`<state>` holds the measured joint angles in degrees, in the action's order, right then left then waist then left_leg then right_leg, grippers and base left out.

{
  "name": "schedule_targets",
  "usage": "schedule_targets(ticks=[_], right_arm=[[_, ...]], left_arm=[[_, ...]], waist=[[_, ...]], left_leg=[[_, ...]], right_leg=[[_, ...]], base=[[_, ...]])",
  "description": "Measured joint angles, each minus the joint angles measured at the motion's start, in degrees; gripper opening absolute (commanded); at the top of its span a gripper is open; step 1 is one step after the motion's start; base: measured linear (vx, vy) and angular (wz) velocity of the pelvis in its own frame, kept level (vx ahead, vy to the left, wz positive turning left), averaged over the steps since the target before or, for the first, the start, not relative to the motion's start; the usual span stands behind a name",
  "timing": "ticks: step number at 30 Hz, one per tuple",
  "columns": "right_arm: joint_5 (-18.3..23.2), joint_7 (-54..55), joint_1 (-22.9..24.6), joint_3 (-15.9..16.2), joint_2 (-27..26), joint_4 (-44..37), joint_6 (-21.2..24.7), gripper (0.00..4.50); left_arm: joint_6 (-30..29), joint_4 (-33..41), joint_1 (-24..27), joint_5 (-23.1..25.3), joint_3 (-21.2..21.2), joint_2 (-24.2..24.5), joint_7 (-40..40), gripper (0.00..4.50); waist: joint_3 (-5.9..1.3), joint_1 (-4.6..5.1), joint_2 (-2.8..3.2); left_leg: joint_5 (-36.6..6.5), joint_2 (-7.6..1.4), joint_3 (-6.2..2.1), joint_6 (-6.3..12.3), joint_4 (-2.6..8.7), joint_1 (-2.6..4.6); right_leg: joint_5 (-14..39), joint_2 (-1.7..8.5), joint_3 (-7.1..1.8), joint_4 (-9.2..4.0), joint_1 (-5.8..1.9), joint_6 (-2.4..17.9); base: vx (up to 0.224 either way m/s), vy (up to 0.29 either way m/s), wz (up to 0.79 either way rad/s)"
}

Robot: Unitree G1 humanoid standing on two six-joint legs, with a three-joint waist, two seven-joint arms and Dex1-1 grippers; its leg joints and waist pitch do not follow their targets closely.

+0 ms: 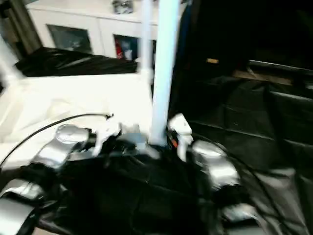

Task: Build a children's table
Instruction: Rotate leg to tighten

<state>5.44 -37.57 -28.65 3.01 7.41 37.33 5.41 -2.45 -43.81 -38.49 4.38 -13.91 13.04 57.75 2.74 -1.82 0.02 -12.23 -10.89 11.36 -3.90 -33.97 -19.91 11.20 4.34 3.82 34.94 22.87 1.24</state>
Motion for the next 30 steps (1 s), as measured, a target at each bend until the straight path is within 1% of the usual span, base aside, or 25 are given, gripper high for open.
schedule_targets(ticks=[3, 4, 7, 8, 9, 10, 12, 13, 14, 17, 18, 22, 26, 27, 30], right_arm=[[-0.8, 6.7, -1.3, -1.3, -1.8, 2.2, -0.7, 2.72], [-0.8, 7.8, -1.5, -1.4, -2.1, 2.4, -0.8, 2.72], [-1.3, 11.1, -2.8, -1.9, -3.1, 5.0, -3.0, 2.72], [-1.3, 11.2, -2.8, -2.2, -3.2, 5.6, -3.7, 3.06], [-1.3, 11.2, -2.8, -2.2, -3.2, 5.7, -4.0, 3.27], [-1.5, 11.2, -2.8, -2.2, -3.2, 5.8, -4.3, 3.41], [-1.6, 10.6, -2.8, -2.2, -3.3, 5.8, -4.5, 3.5], [-1.6, 10.2, -2.8, -2.2, -3.3, 5.7, -4.5, 3.63], [-1.6, 9.3, -2.8, -2.2, -3.1, 5.6, -4.4, 3.85], [-1.6, 4.4, -2.0, -1.1, -1.9, 4.5, -5.0, 3.85], [-1.5, 1.8, -1.3, -0.5, -0.9, 3.5, -5.4, 3.85], [-0.7, -4.6, -0.1, 0.2, 1.1, 1.7, -5.9, 3.85], [0.1, -11.3, 0.7, 2.0, 2.7, -0.2, -5.3, 3.85], [1.0, -13.7, 1.4, 2.4, 3.5, -1.1, -4.8, 3.85], [2.0, -20.2, 2.3, 4.3, 5.6, -3.6, -3.5, 3.85]], left_arm=[[-1.8, -0.6, -0.9, 0.8, 0.2, -2.2, -5.2, 0.0], [-1.9, -0.8, -1.1, 1.0, 0.2, -2.6, -5.8, 0.0], [-2.8, -1.1, -1.5, 1.7, 0.6, -3.9, -8.0, 0.0], [-2.8, -1.1, -1.5, 1.8, 0.6, -4.1, -8.2, 0.0], [-2.9, -1.1, -1.5, 1.9, 0.6, -4.2, -8.2, 0.0], [-2.9, -1.1, -1.6, 1.9, 0.6, -4.3, -8.2, 0.0], [-2.8, -1.0, -1.6, 2.0, 0.6, -4.2, -7.9, 0.0], [-2.8, -0.9, -1.5, 2.0, 0.6, -4.2, -7.7, 0.0], [-2.8, -0.6, -1.4, 2.0, 0.6, -3.9, -7.1, 0.0], [-2.1, 0.8, -0.6, 1.9, 0.5, -2.4, -4.4, 0.0], [-1.9, 1.7, -0.1, 1.8, 0.5, -1.8, -2.9, 0.0], [-0.2, 3.2, 1.2, 0.7, 0.4, 0.1, 1.5, 0.0], [1.5, 5.0, 2.6, -0.5, -0.5, 2.1, 7.1, 0.0], [1.7, 5.7, 3.1, -0.8, -0.7, 2.8, 9.0, 0.0], [2.5, 6.9, 4.2, -2.1, -0.9, 4.8, 13.2, 0.0]], waist=[[-0.02, -0.05, 0.03], [-0.03, -0.07, 0.04], [-0.03, -0.09, 0.06], [-0.05, -0.11, 0.09], [-0.06, -0.11, 0.11], [-0.07, -0.12, 0.12], [-0.07, -0.13, 0.11], [-0.07, -0.13, 0.11], [-0.07, -0.14, 0.11], [-0.07, 0.06, 0.12], [-0.07, 0.07, 0.13], [-0.07, 0.02, 0.13], [-0.06, -0.37, 0.17], [-0.04, -0.62, 0.19], [-0.03, -0.9, 0.2]], left_leg=[[0.0, 0.02, -0.01, 0.0, 0.01, 0.0], [0.0, 0.01, -0.01, 0.0, 0.01, -0.01], [0.0, 0.01, -0.02, 0.0, 0.02, -0.04], [0.0, 0.01, -0.02, 0.0, 0.02, -0.03], [0.0, 0.02, -0.02, 0.0, 0.02, -0.03], [0.0, 0.02, -0.02, 0.01, 0.02, -0.04], [0.0, 0.01, -0.02, 0.01, 0.02, -0.05], [0.0, 0.01, -0.02, 0.01, 0.02, -0.05], [0.0, 0.01, -0.02, 0.01, 0.02, -0.06], [0.0, -0.02, -0.03, 0.01, 0.05, -0.07], [0.0, -0.04, -0.04, 0.02, 0.08, -0.07], [0.2, -0.05, -0.03, 0.32, 0.18, -0.15], [0.1, -0.07, -0.02, 0.36, 0.21, -0.15], [0.1, -0.07, -0.01, 0.36, 0.19, -0.12], [0.1, -0.07, 0.02, 0.36, 0.13, -0.12]], right_leg=[[0.0, 0.01, -0.01, 0.01, -0.03, 0.0], [0.0, 0.01, 0.0, 0.01, -0.02, 0.0], [-0.2, 0.01, 0.0, 0.02, -0.01, 0.2], [-0.2, 0.01, 0.0, 0.02, -0.03, 0.3], [-0.2, 0.01, 0.0, 0.02, -0.04, 0.3], [-0.2, 0.01, 0.0, 0.01, -0.04, 0.3], [-0.2, 0.01, 0.0, 0.02, -0.04, 0.3], [-0.2, 0.01, 0.0, 0.02, -0.04, 0.3], [-0.2, 0.01, 0.0, 0.02, -0.03, 0.3], [-0.2, -0.02, 0.01, 0.02, 0.02, 0.2], [-0.1, -0.04, 0.01, 0.02, 0.03, 0.1], [0.0, -0.06, 0.04, 0.02, 0.14, 0.1], [0.1, -0.06, 0.06, 0.03, 0.16, 0.1], [0.1, -0.05, 0.07, 0.03, 0.17, 0.1], [0.1, -0.04, 0.05, 0.05, 0.17, 0.1]], base=[[0.0, 0.0, 0.0], [0.0, 0.0, 0.0], [0.0, 0.0, 0.0], [0.0, 0.0, 0.0], [0.0, 0.0, 0.0], [0.0, 0.0, 0.0], [0.0, 0.0, 0.0], [0.0, 0.0, 0.0], [0.0, 0.0, 0.0], [0.0, 0.0, 0.0], [0.0, 0.0, 0.0], [0.0, 0.0, 0.0], [0.0, 0.0, 0.0], [0.0, 0.0, 0.0], [0.0, 0.0, 0.0]])
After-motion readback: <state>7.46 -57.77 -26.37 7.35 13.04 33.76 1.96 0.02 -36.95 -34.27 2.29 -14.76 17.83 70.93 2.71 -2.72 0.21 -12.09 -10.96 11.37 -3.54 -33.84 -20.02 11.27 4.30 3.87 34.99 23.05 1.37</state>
